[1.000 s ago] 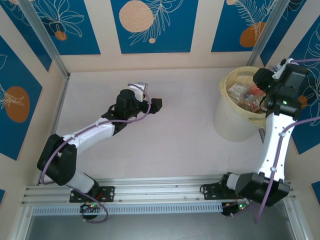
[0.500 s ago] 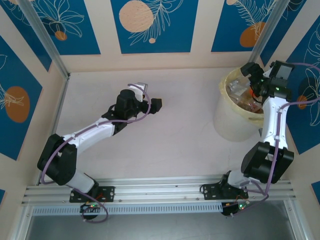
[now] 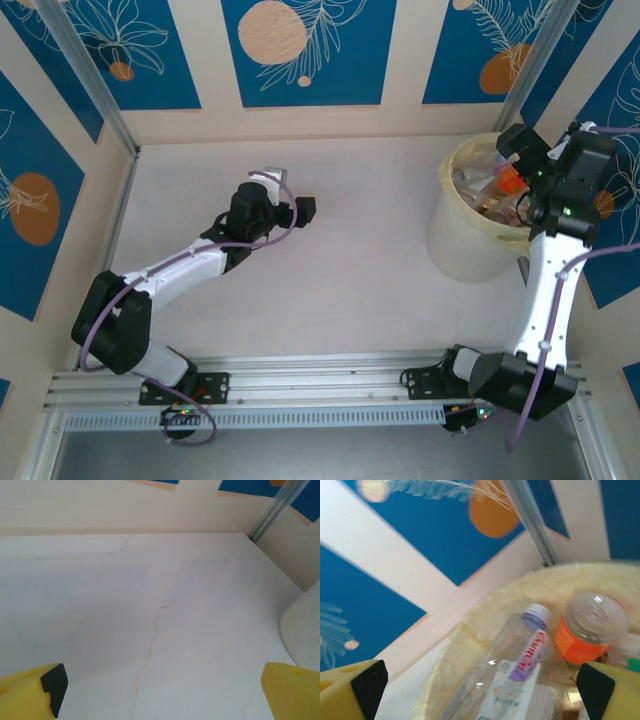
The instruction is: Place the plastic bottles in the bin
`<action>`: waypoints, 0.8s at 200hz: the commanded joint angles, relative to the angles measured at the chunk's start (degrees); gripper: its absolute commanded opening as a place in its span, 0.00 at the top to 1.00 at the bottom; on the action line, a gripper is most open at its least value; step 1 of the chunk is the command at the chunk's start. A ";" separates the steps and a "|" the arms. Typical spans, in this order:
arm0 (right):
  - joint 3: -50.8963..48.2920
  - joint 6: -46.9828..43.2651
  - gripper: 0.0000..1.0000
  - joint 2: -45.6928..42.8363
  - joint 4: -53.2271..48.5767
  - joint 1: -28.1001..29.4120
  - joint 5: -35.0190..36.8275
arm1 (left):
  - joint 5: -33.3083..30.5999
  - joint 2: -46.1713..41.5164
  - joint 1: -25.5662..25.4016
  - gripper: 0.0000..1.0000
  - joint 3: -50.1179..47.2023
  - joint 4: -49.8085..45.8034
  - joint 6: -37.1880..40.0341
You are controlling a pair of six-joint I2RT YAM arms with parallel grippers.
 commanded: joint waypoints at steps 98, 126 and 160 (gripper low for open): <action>-18.37 -42.78 0.01 1.45 10.88 37.34 -20.58 | -18.48 -9.13 6.33 0.00 -6.78 -1.11 -5.81; -22.12 -37.49 0.01 9.12 15.85 35.40 -8.37 | -29.74 -12.35 10.30 0.00 -9.82 -4.09 -2.31; -30.97 -33.77 0.01 12.75 27.67 30.89 -8.13 | -37.34 -14.60 20.00 0.00 -15.42 -6.42 3.93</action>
